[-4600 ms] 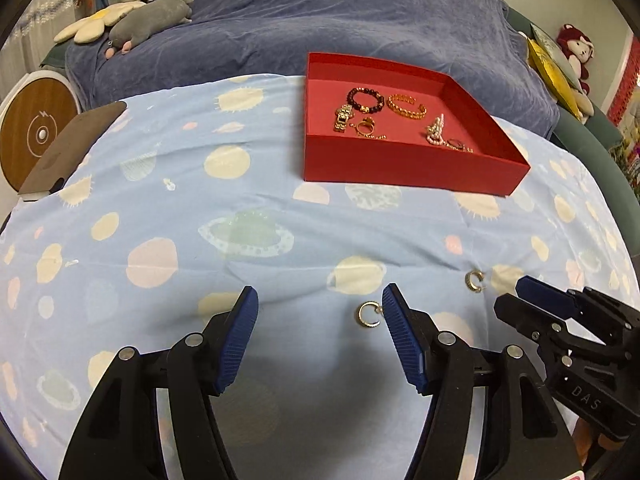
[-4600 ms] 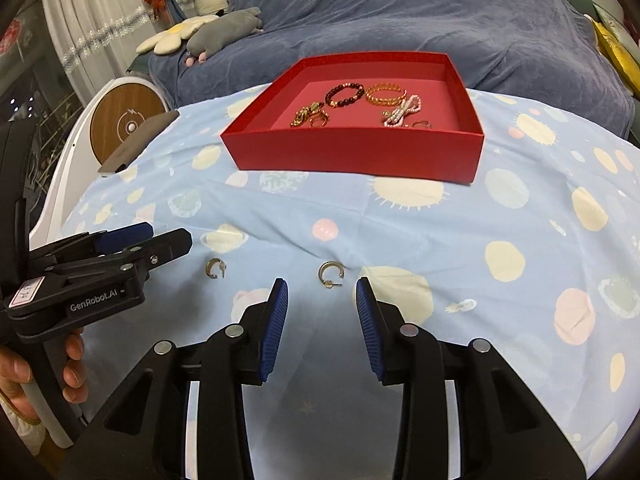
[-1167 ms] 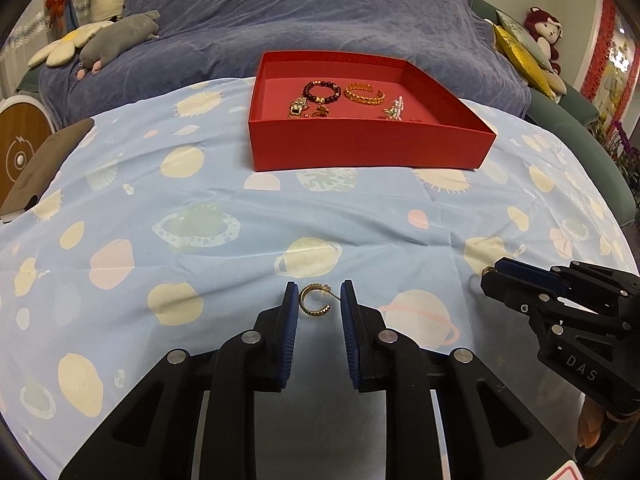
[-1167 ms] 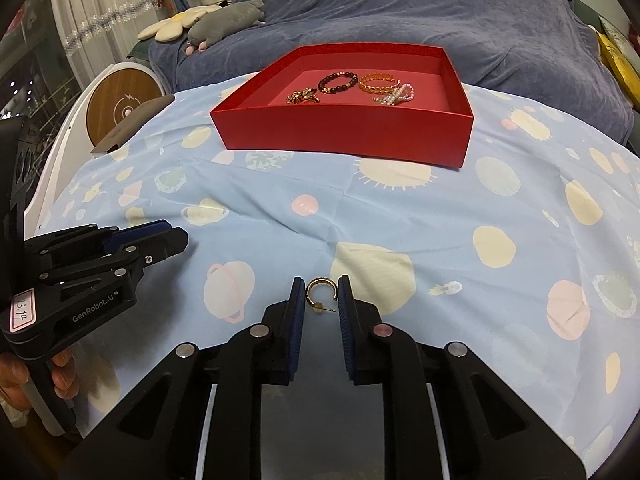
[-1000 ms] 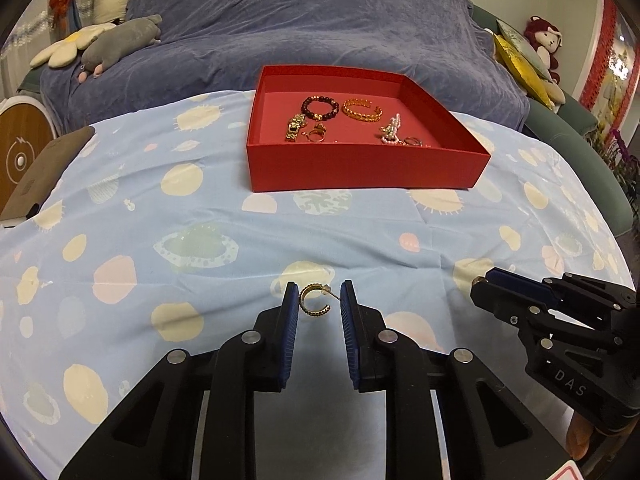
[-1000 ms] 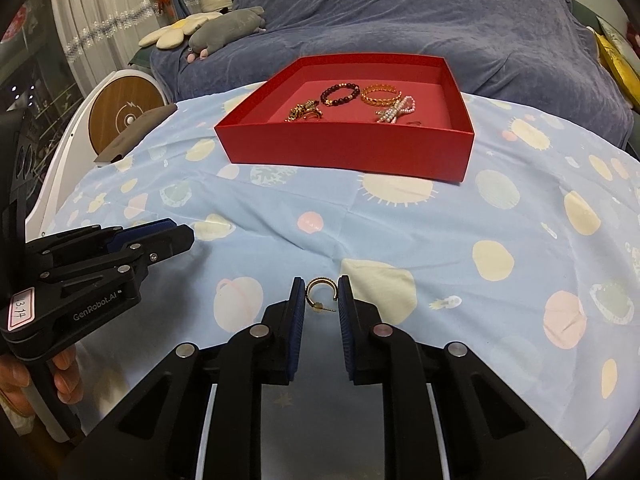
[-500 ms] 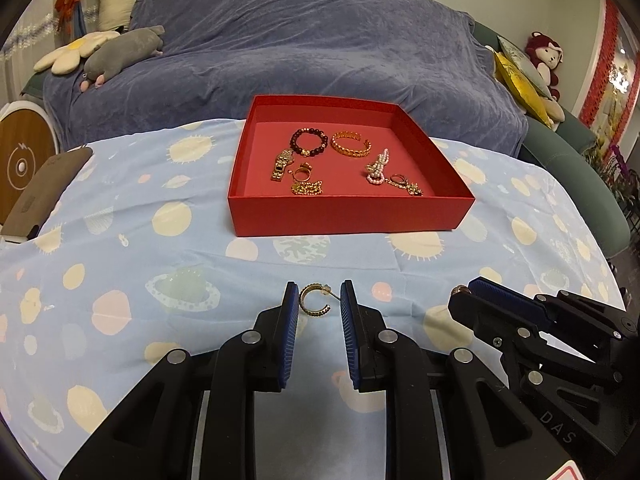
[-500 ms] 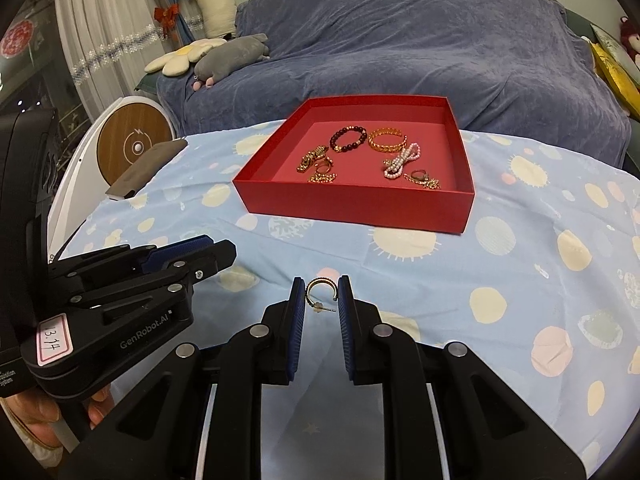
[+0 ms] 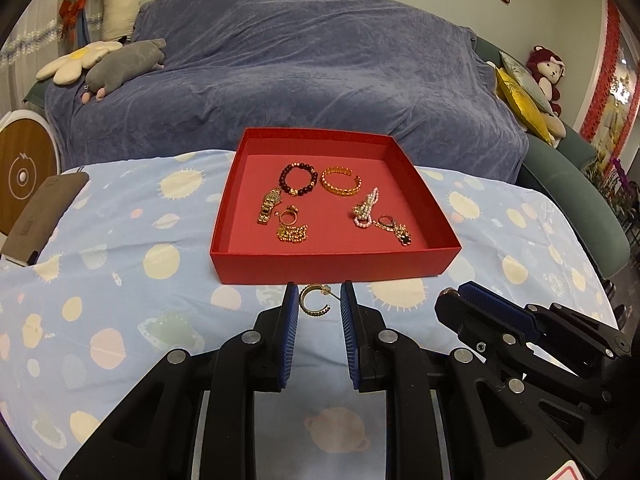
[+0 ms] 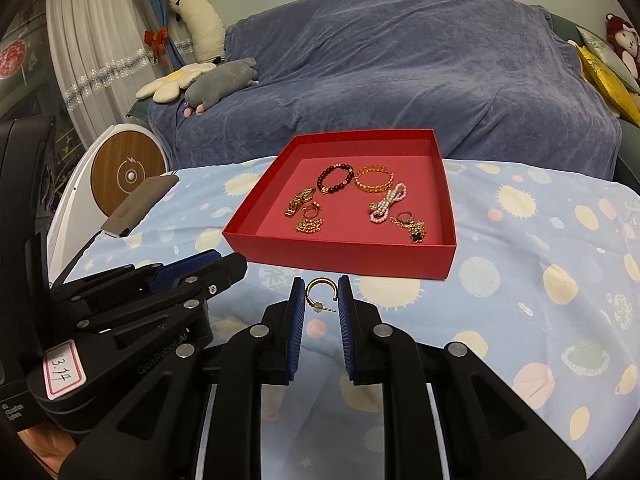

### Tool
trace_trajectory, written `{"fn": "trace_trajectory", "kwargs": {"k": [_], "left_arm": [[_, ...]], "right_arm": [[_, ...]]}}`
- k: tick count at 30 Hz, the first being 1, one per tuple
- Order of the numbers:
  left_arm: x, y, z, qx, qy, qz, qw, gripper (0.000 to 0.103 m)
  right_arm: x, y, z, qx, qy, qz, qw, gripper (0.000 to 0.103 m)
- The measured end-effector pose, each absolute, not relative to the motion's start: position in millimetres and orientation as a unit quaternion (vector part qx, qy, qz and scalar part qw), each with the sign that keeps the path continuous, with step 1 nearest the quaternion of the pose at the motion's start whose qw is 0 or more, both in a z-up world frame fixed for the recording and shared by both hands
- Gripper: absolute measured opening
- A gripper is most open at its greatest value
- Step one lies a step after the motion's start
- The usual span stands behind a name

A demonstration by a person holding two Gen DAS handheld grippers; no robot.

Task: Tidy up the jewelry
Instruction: 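Carry both hoop earrings over the red box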

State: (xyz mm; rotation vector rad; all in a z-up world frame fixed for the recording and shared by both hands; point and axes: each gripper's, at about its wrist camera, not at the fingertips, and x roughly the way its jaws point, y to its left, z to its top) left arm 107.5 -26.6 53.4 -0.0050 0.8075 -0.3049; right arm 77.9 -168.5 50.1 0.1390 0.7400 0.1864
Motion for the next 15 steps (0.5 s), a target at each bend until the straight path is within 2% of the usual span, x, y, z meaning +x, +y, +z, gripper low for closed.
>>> {"fn": "trace_trajectory", "kwargs": {"k": [15], "left_arm": [[182.2,-22.3,73.0,0.022,0.379,-0.121,0.917,0.019]], "right_arm": [[143.7,-211.5,71.9,0.078,0.342,0.058,0.935,0.016]]}}
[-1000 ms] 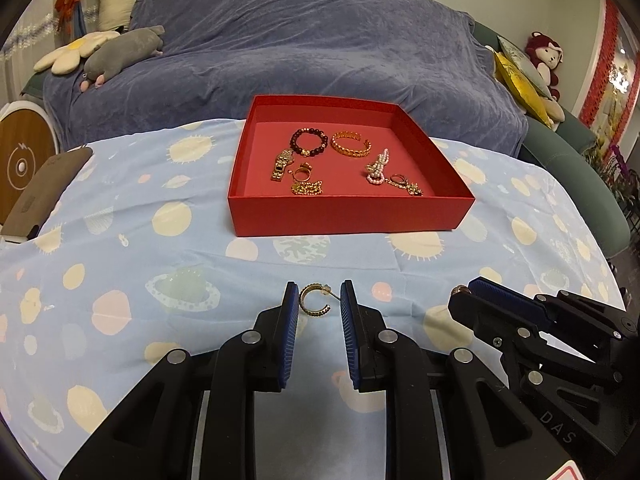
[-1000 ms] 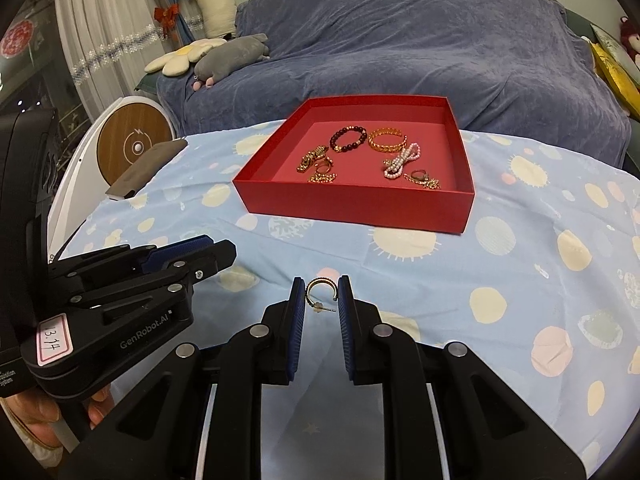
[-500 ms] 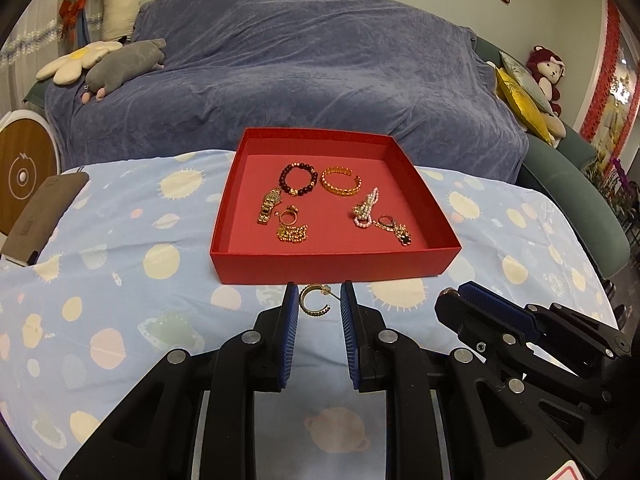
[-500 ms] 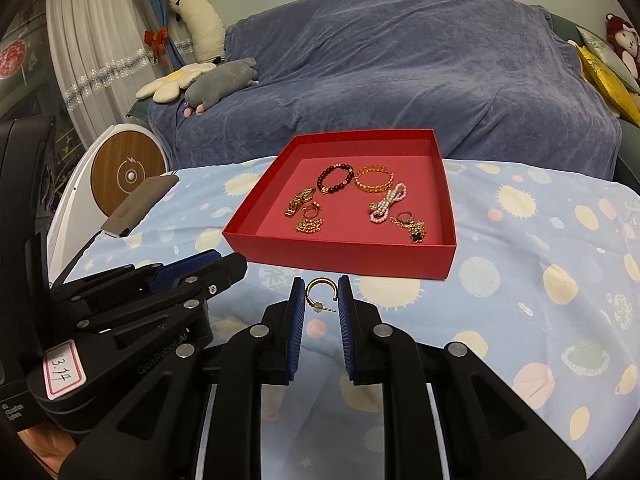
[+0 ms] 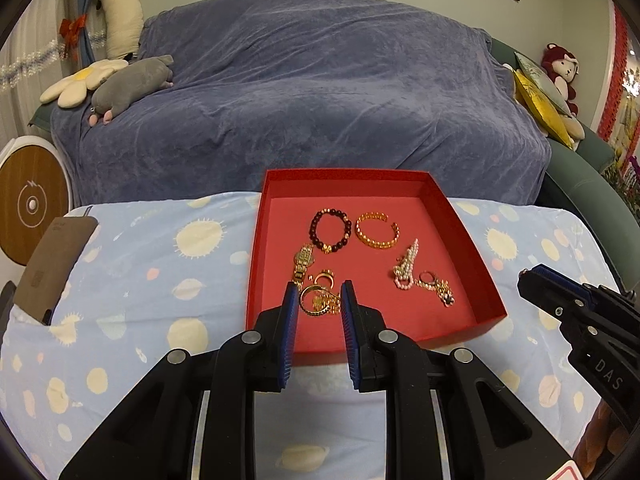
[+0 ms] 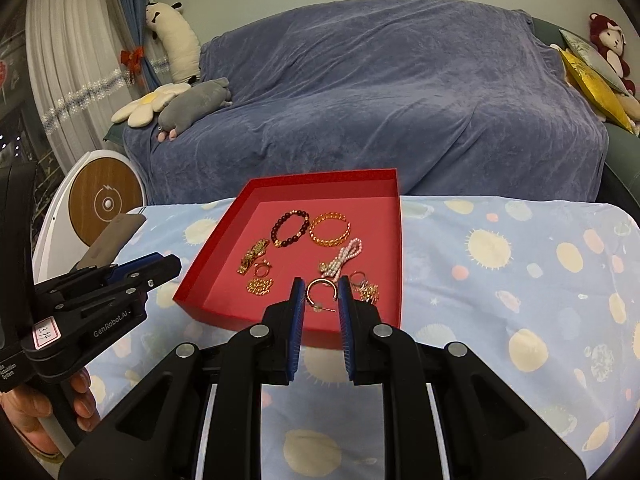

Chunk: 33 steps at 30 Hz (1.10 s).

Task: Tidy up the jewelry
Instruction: 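Carry both hoop earrings over the red box, then open both tools to drop the earrings into the box and withdraw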

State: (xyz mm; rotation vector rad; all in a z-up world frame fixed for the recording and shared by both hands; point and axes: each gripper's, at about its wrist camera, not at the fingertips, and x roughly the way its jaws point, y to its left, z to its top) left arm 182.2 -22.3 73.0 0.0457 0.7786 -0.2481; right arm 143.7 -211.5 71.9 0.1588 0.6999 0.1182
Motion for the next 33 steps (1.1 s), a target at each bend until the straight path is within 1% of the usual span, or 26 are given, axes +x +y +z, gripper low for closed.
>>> {"fn": "trace_trajectory", "kwargs": {"k": [6,13,23,33], "left_arm": [[221.8,-37.6,70.2,0.012,0.383,-0.121,0.916,0.019],[251.7,-56.5,47.9,0.013,0.406,-0.128,0.905,0.019],[278.6,-68.1,12.3,0.018,0.424,-0.116,0.898,0.019],[285.5,-76.7,-4.1,0.040,0.428,-0.108,0.896,0.019]], "right_arm": [[185.9,-214.4,69.9,0.084,0.340,0.054,0.935,0.016],[226.3,-218.9,47.3,0.097,0.362,0.047,0.926,0.016],[253.3,-225.6,15.8,0.107,0.378,0.049,0.918,0.016],[267.7,-216.7,7.2,0.100,0.379,0.058,0.918,0.016]]}}
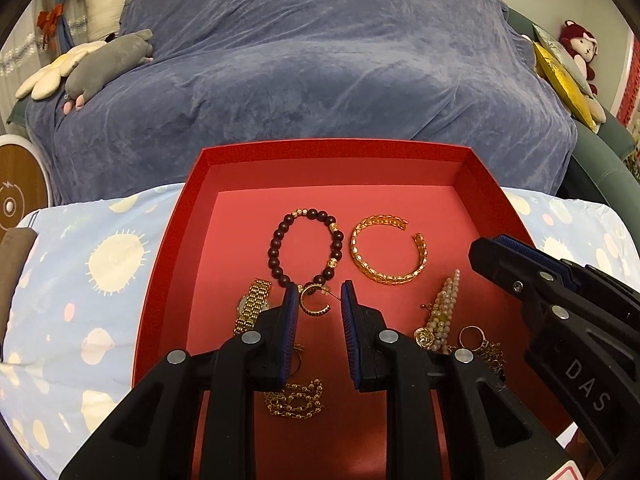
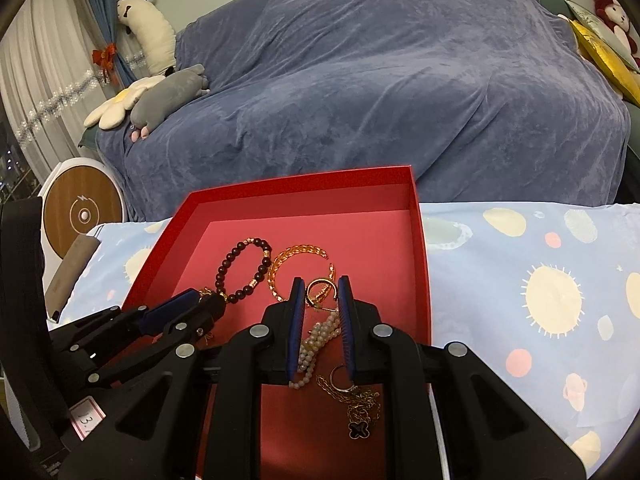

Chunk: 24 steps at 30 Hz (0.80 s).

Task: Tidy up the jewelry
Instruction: 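Open both tools to drop the earrings into the box and withdraw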

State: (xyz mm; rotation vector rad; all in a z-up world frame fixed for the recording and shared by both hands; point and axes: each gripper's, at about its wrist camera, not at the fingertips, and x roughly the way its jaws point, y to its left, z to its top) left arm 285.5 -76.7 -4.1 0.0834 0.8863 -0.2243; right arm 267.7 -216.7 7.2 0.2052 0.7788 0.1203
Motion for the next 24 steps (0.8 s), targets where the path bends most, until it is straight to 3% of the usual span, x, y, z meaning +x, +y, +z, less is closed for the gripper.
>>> {"fn": "trace_trajectory", "kwargs": {"k": [10,11,15,16,18,24], "left_arm": [[287.9,-77.4,-9.3,0.043,0.433,-0.100,0.895,0.022],[288.2,-76.9,-8.5,0.041,0.433,-0.100,0.895,0.025],[284.4,-71.3,2.1,0.036,0.421,-0.089,0.902,0.059],[283.0,-69.7,5.9,0.037,0.417,-0.084,0.904,0.061],[278.6,-65.0,15.6,0.035,0.413,-0.084,0.906,0.061],[254.9,-50.3,55.8,0.035,0.401,-0.077,0.912,0.061]], "right_arm": [[270.9,-213.7,2.0,0.095,0.381,0.061,0.918,0.017],[270.3,-213.5,3.0,0.092,0.378,0.058,0.920,0.017],[266.7,-214.9,10.2,0.092,0.374,0.053,0.921,0.018],[264.1,-216.6,13.6,0.095,0.372,0.051,0.922,0.018],[257.8,-218.8,22.9,0.094,0.370,0.046,0.923,0.028],[223.2,-226.4,67.1,0.112,0.355,0.038,0.927,0.037]]}}
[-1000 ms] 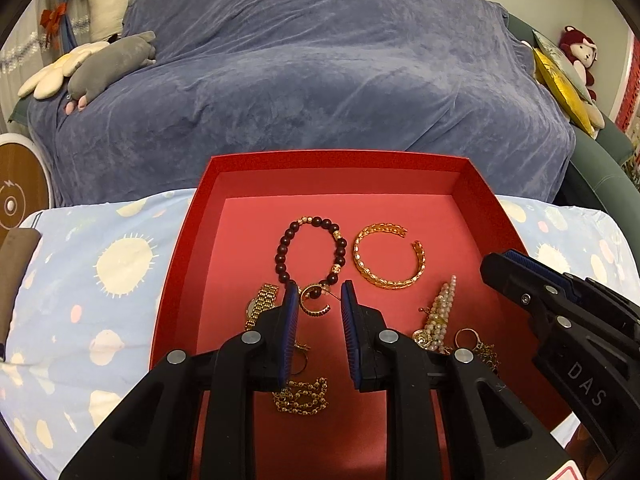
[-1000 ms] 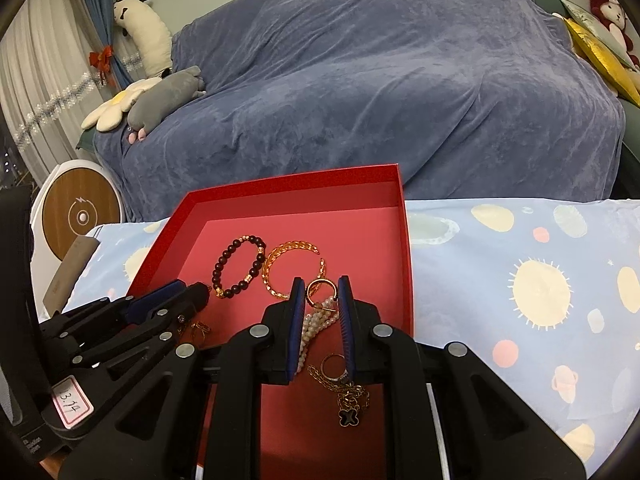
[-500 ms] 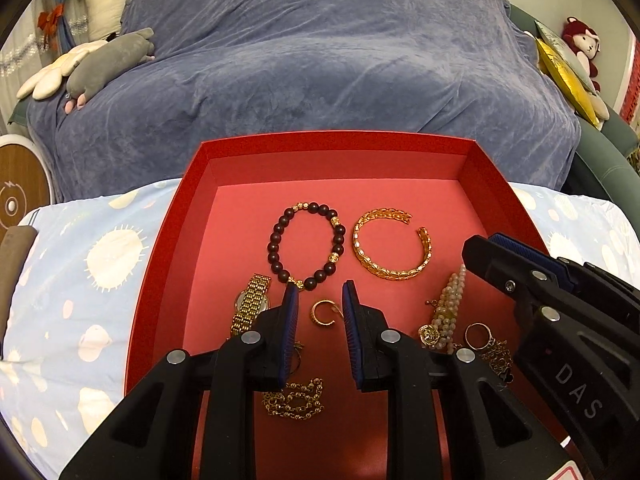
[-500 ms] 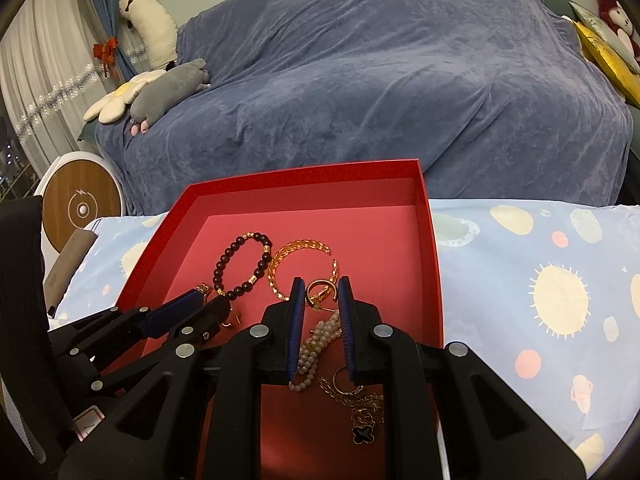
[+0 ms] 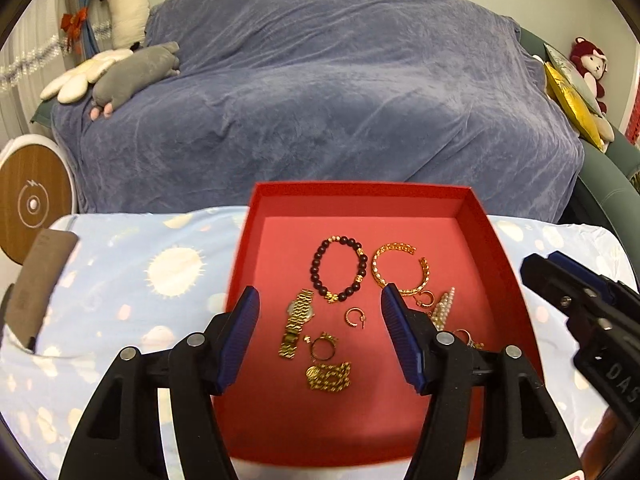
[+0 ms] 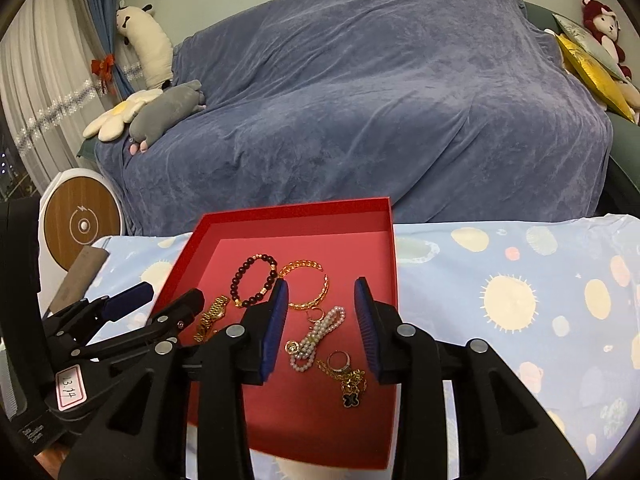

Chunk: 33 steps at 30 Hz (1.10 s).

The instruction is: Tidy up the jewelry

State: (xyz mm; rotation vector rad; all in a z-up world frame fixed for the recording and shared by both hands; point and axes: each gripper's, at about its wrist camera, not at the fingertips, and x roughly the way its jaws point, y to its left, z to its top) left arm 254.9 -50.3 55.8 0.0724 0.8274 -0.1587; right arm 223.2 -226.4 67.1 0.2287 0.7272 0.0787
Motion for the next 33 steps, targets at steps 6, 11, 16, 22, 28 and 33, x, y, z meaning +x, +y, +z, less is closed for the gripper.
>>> {"fn": "trace_trajectory", "kwargs": {"k": [6,11,16,22,28,33], "left_arm": [[200.5,-31.5,79.6,0.031,0.389,-0.075,0.918,0.071],[143.2,-16.9,67.2,0.016,0.400,-0.070,0.914,0.072],[102.8,-9.1,49.3,0.026,0.411,-0.059,0.909,0.072],[83.1,-10.5,44.1,0.037,0.405,-0.066,0.911,0.077],[83.2,-14.3,35.3,0.054,0.407,-0.061,0.910,0.085],[84.9,-16.5,29.4,0.067,0.414,-0.061,0.906,0.085]], "right_arm": [[161.9,-219.5,81.6,0.107,0.354,0.027,0.929,0.061],[101.6,-209.4,64.2,0.086,0.369,0.017,0.925,0.066],[62.5,-200.2,55.8,0.101,0.368,0.021,0.924,0.072],[48.5,-184.1,54.5,0.062,0.348,0.008,0.936,0.081],[52.5,-181.1,50.4,0.056,0.339,-0.004,0.939,0.091],[55.7,-173.6,44.4,0.050,0.346,0.004,0.937,0.092]]}}
